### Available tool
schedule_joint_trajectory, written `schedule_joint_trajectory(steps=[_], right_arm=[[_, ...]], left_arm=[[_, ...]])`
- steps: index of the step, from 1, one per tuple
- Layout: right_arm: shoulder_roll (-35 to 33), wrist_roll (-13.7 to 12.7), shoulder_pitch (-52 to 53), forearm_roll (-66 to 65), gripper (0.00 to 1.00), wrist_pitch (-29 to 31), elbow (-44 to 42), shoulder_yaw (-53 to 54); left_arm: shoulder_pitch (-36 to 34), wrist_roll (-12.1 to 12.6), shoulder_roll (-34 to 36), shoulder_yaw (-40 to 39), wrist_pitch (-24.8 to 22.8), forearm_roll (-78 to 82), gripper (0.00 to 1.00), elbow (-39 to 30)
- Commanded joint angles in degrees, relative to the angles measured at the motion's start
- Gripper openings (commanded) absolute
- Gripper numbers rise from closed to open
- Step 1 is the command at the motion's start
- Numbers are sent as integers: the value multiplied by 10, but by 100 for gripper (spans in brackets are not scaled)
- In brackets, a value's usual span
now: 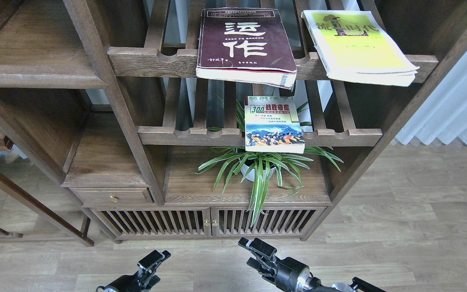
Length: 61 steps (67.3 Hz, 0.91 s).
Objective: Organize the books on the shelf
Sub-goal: 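Reach the right gripper toward the small blue mountain-photo book on the middle shelf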
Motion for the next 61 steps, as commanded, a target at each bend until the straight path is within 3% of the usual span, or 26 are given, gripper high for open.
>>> schedule_joint_trajectory(steps=[1,28,40,61], right_arm=[[0,1,16,2,100,0,0,1],[0,-4,39,-17,100,0,6,-6],[0,1,45,-15,100,0,14,12],[0,2,23,-17,100,0,147,138]], left_arm=[[-5,-1,0,0,0,0,100,0],[-8,-11,4,-13,0,0,100,0],[2,0,4,-3,0,1,100,1],[21,-11,3,-10,0,1,100,6]])
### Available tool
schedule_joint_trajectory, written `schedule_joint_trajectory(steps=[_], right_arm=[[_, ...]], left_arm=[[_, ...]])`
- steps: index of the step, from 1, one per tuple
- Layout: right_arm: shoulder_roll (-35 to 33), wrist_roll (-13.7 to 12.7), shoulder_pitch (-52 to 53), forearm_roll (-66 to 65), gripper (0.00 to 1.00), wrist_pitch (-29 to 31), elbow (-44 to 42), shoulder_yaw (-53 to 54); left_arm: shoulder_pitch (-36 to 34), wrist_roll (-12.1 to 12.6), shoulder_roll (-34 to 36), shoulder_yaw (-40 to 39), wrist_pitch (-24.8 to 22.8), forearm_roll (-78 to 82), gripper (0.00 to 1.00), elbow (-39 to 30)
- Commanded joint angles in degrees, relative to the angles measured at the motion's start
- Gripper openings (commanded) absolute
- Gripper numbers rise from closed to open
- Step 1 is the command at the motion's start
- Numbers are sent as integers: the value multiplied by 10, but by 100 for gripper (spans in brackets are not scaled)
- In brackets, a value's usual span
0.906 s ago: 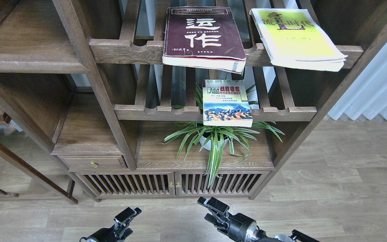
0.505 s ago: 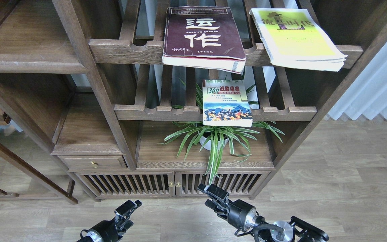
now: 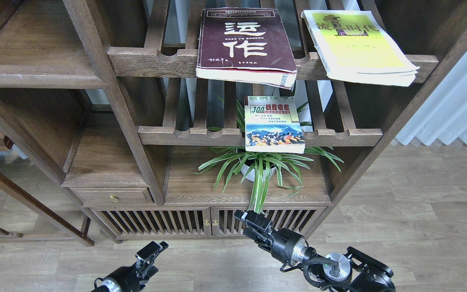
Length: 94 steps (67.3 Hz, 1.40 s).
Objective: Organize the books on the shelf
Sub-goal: 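Reach the right gripper toward the small blue mountain-photo book on the middle shelf, then grasp the blue mountain-photo book with the right gripper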
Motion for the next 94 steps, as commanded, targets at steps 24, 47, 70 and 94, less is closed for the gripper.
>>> schedule_joint_trajectory(steps=[24,47,70,94], right_arm=[[0,0,-50,-3,100,-29,166,115],[0,2,-12,-23,99,-91,138,154],[0,17,54,-24,99,-103,72,165],[0,17,59,-24,70,-110,71,185]], left_arm=[[30,-1,1,-7,0,-1,100,3],[35,-2,1,-7,0,-1,100,4],[33,-2,0,-8,0,-1,100,4],[33,-2,0,-8,0,-1,100,3]])
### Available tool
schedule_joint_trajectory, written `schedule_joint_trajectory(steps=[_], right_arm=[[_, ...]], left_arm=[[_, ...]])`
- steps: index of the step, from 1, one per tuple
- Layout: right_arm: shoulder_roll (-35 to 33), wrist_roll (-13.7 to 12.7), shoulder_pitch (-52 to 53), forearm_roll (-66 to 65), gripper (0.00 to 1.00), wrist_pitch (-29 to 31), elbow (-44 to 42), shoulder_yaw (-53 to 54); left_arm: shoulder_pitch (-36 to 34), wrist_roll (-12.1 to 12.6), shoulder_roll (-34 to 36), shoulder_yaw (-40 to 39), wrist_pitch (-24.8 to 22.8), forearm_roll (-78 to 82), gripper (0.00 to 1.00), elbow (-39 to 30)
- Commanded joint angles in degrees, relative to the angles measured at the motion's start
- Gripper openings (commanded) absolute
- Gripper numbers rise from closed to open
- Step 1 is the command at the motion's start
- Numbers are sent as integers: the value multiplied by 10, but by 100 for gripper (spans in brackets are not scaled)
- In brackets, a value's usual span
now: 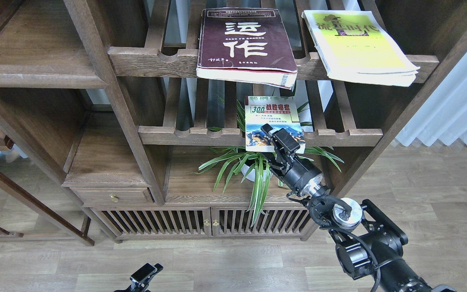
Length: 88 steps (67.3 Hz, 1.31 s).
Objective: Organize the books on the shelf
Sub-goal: 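Grasp the blue mountain-photo book with the right gripper, then pull the blue book off the shelf and lower it toward the robot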
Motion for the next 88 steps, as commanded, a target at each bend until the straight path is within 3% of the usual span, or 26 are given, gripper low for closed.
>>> schedule_joint_trajectory(steps=[1,20,32,34,36,38,53,70,77,81,88], right_arm=[[0,0,-1,0,69,0,2,15],[0,22,-3,-17,47,2,3,15],[0,24,-5,-17,25,8,8,16],[0,24,-5,-17,21,13,9,18],[0,25,-7,-16,8,32,10,27],[0,25,-8,-16,5,41,10,29],[0,22,-26,-16,3,78,21,29],[0,-3,-126,-14,3,110,91,19],[0,-37,-173,-15,3,110,107,15],[-2,-80,-219,-16,3,110,119,15],[-11,-100,-258,-16,3,110,136,15]], left_arm=[[0,0,0,0,0,0,100,-1],[1,0,0,0,0,0,100,0],[1,0,0,0,0,0,100,0],[1,0,0,0,0,0,100,-1],[1,0,0,0,0,0,100,0],[1,0,0,0,0,0,100,0],[1,0,0,0,0,0,100,-1],[1,2,1,0,0,0,100,-1],[1,3,1,1,0,-1,100,-2],[2,4,1,3,0,-1,100,-7],[1,6,-1,10,0,-1,100,-13]])
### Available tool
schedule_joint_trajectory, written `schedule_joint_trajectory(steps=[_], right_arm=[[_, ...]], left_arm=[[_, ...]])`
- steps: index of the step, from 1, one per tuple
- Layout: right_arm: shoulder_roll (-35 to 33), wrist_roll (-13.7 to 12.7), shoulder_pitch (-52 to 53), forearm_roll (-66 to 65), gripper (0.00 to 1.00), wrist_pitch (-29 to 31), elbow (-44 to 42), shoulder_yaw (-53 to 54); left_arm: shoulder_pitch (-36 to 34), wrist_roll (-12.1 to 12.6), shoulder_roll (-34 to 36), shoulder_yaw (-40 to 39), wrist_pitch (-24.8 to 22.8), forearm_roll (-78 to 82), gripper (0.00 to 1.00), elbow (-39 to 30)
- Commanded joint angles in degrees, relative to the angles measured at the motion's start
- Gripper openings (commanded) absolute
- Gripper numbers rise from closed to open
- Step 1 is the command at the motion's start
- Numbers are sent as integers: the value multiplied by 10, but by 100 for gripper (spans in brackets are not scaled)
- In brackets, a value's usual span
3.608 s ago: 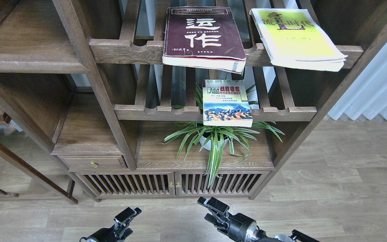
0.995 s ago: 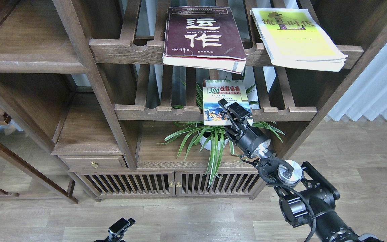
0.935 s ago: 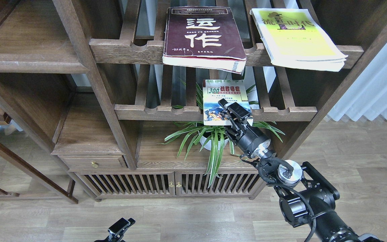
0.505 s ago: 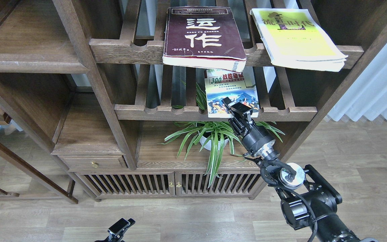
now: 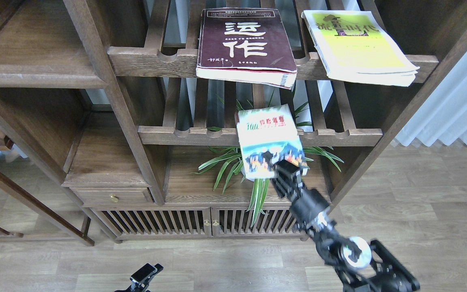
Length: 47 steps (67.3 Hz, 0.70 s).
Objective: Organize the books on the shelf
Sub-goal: 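Pull the blue book off the shelf and lower it toward the robot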
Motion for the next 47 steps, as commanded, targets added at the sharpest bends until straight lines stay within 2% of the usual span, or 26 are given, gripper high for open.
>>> schedule_joint_trajectory(steps=[1,13,36,39,40,47], right_arm=[[-11,-29,-50,0,3,-1,20,-1],[-19,-35,-95,2,3,-1,50,-2],[-7,-35,-113,1,3,-1,60,-26],[-1,-35,-111,0,3,-1,57,-30],[2,-35,-101,0,3,-1,48,-33],[2,-35,-91,1,3,-1,22,-33]], left_arm=[[-1,3,-2,6,0,0,100,-8],[-2,5,-4,12,0,2,100,-46],[16,-3,22,13,0,4,100,-217],[22,-3,30,13,0,3,100,-240],[29,-3,41,11,0,3,100,-274],[46,-3,63,10,0,4,99,-323]])
